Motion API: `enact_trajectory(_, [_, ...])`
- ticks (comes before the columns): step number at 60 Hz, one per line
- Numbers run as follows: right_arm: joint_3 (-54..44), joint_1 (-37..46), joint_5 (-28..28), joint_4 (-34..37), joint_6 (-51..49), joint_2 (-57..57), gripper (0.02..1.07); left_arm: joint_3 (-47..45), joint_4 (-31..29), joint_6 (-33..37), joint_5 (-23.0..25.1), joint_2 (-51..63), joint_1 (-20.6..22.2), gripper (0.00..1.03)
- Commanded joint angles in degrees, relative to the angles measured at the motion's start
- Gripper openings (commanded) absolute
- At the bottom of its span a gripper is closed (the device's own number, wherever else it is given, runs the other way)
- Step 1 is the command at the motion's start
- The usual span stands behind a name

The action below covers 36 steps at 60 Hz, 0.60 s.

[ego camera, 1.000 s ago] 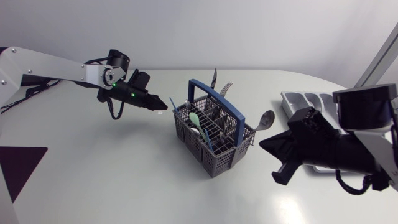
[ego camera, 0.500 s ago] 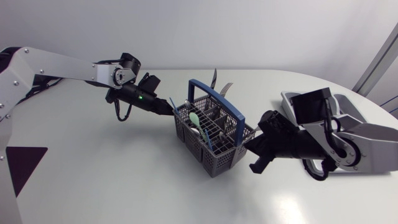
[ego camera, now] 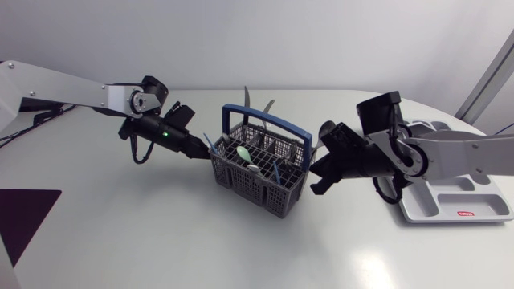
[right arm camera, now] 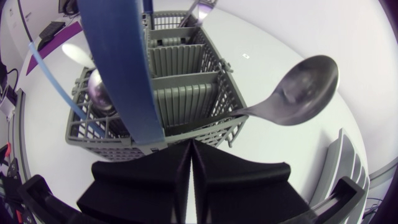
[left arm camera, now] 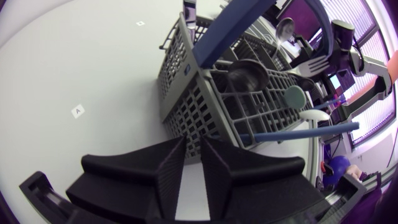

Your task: Sort the cutlery from the basket into the organizer compartments.

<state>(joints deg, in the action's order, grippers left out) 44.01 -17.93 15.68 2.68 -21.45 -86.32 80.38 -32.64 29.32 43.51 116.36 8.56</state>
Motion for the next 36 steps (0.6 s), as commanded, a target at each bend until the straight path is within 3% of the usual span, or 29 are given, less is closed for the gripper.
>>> enact_trajectory(1, [4.51,-0.26,1.10,-2.77,0.45,-4.55,0.07,-4.62,-1.90,2.76,2.72,-3.86,0.23,0.20])
enact_trajectory(16, [10.40,0.27,1.10,-3.12,0.62,-9.74,0.07,-12.70,-1.99,5.84,2.72,-10.45,-1.97,0.20])
enact_trajectory(36, [12.50,0.36,0.75,-4.61,0.89,-12.99,0.07,-16.92,-0.76,6.54,2.37,-13.70,-4.43,0.21])
